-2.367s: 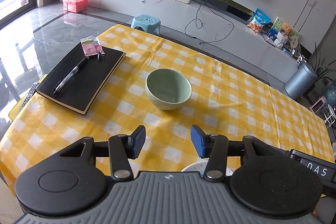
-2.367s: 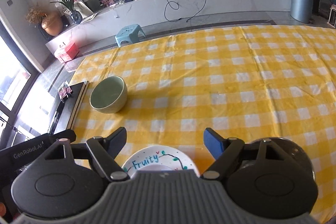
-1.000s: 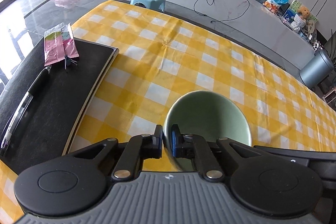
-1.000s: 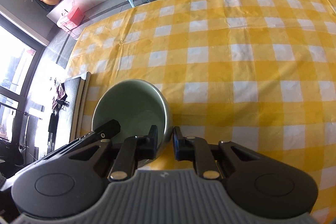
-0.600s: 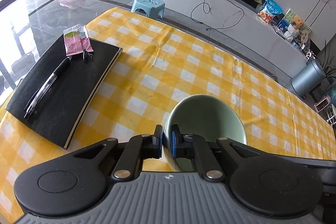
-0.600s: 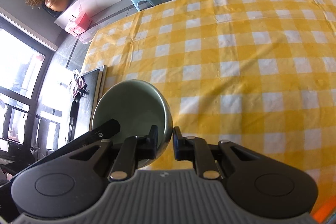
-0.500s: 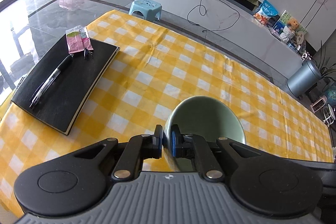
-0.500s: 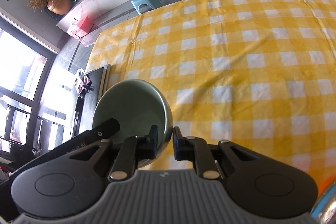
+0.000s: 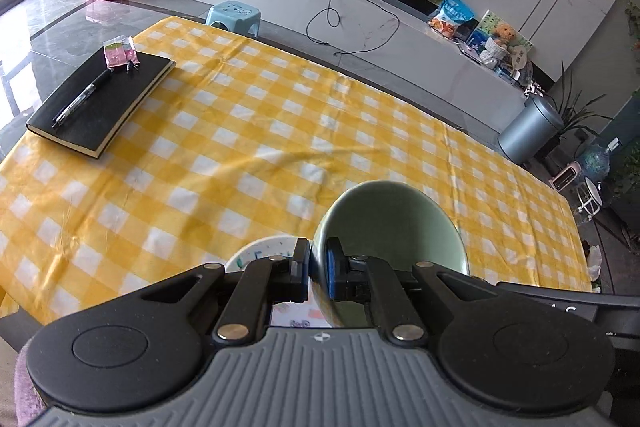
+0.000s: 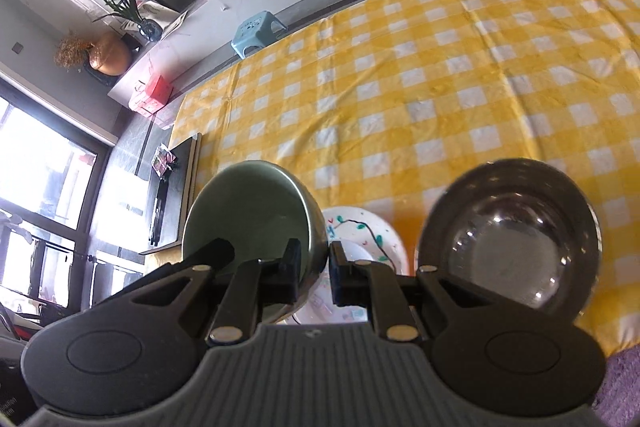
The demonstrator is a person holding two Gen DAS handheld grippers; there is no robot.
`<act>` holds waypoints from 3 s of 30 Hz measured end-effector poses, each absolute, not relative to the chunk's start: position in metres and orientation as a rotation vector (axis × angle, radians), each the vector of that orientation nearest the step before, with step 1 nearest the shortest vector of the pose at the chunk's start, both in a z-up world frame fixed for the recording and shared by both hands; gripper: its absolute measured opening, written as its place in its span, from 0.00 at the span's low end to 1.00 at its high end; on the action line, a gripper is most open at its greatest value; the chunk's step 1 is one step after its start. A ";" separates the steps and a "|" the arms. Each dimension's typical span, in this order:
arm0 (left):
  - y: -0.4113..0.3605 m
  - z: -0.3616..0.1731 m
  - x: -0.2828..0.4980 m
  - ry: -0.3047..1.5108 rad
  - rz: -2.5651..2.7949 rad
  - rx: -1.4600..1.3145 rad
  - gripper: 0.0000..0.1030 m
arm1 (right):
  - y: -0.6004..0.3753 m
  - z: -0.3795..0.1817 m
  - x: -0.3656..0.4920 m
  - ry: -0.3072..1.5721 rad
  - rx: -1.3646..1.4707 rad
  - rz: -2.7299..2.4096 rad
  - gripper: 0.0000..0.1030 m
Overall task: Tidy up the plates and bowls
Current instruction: 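Carry the green bowl with both grippers over the blue bowl, then lower the green bowl into the blue bowl and open both grippers, then close both grippers on the rim of the nested bowl stack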
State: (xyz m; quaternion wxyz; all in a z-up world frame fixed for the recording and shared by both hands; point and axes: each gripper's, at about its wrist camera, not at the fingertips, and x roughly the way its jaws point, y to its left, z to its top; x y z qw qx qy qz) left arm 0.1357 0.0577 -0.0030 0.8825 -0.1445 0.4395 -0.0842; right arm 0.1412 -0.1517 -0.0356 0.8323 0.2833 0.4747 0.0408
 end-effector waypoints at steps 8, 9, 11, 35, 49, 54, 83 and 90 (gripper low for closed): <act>0.016 0.005 0.101 0.897 -0.260 -0.284 0.08 | -0.200 -0.022 0.080 0.930 0.655 0.015 0.12; 0.010 0.005 0.097 0.899 -0.274 -0.289 0.09 | -0.205 -0.020 0.075 0.919 0.660 0.006 0.12; 0.002 0.006 0.095 0.904 -0.294 -0.291 0.09 | -0.217 -0.016 0.066 0.900 0.666 -0.015 0.12; -0.061 -0.033 0.108 1.013 -0.324 -0.164 0.09 | -0.275 -0.068 0.076 0.962 0.728 -0.104 0.07; -0.076 -0.047 0.119 1.036 -0.324 -0.063 0.09 | -0.277 -0.092 0.090 1.018 0.702 -0.113 0.08; -0.075 -0.050 0.122 1.031 -0.320 -0.053 0.08 | -0.274 -0.093 0.093 1.028 0.698 -0.110 0.11; -0.048 -0.015 0.108 0.850 -0.366 -0.093 0.63 | -0.282 -0.058 0.068 0.876 0.688 -0.098 0.47; -0.027 -0.027 0.105 0.891 -0.353 -0.162 0.74 | -0.278 -0.060 0.063 0.879 0.616 -0.135 0.61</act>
